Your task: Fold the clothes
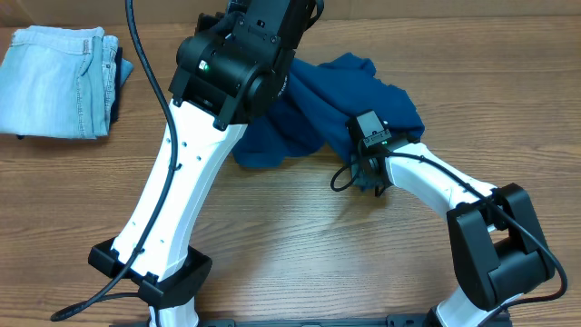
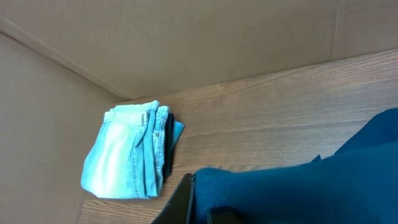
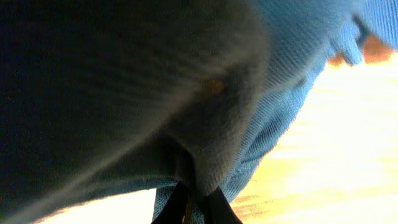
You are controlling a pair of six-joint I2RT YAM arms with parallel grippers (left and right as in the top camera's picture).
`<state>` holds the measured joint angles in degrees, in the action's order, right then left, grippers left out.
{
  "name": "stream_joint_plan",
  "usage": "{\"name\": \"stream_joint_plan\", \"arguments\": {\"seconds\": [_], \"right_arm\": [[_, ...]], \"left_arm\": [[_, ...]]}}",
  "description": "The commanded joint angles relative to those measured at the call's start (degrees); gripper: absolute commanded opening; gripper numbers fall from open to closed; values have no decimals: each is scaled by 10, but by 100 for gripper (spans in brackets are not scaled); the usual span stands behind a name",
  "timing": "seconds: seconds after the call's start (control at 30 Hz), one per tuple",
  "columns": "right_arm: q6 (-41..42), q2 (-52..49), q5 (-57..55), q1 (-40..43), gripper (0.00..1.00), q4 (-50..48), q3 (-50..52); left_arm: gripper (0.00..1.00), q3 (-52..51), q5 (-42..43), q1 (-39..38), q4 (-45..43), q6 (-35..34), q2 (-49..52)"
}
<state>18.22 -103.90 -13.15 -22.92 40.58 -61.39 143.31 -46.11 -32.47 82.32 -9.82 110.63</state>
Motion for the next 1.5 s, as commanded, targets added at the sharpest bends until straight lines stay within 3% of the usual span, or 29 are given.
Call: {"name": "stream_joint_plan", "arguments": {"seconds": [0.0, 0.3, 0.53, 0.67, 0.8, 0.9, 1.13, 1.47], "right_arm": [[11, 20, -12, -3, 4, 25, -41], [11, 146, -61, 8, 4, 119, -174], [7, 189, -112, 81, 4, 128, -206], [6, 198, -76, 151, 4, 124, -231], [-68, 201, 13, 203, 4, 90, -275], [-112, 202, 75, 225, 4, 66, -310], [-112, 202, 88, 250, 4, 31, -367], [-112, 208, 87, 268, 4, 41, -468]], "left_arm": [[7, 16, -19, 6, -5, 9, -17], [6, 16, -22, 7, -11, 11, -17], [6, 16, -25, 32, -21, 18, -17], [6, 17, -21, 59, -35, 22, -18], [6, 17, 2, 62, -56, 89, -26], [6, 17, 26, 62, -65, 96, -37], [7, 18, 20, 63, -93, 120, -49], [6, 21, 20, 69, -229, 214, -107]]}}
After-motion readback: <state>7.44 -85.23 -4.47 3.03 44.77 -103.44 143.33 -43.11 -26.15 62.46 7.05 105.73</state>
